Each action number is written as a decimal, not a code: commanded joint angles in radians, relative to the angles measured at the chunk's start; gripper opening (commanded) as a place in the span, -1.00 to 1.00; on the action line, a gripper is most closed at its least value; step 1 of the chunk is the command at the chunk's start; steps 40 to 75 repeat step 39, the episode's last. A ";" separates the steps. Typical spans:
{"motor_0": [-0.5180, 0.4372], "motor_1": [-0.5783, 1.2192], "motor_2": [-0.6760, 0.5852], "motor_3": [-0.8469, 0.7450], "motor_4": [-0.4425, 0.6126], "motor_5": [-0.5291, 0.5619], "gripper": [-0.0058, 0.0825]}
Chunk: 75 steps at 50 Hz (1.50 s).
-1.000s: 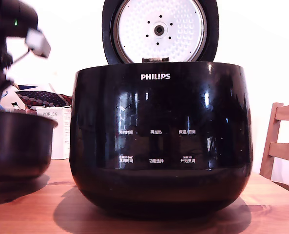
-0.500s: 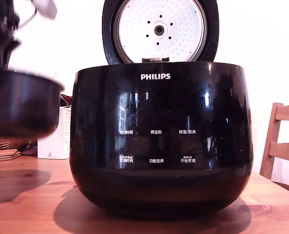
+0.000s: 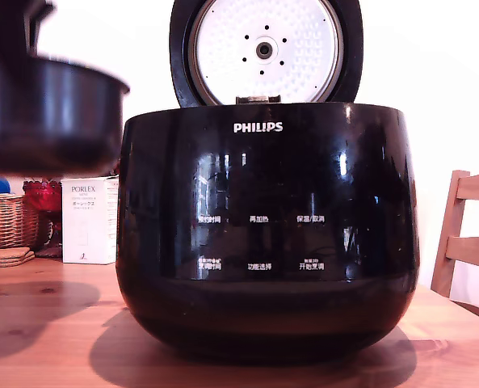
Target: Pick up the metallic pot next to the rice cooker
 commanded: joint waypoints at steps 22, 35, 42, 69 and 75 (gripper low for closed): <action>0.003 -0.106 0.026 0.017 -0.001 -0.056 -0.92; -0.001 -0.107 0.026 0.017 0.006 -0.056 -0.92; -0.001 -0.107 0.026 0.017 0.005 -0.056 -0.92; -0.001 -0.107 0.026 0.017 0.005 -0.056 -0.92; -0.001 -0.107 0.026 0.017 0.005 -0.056 -0.92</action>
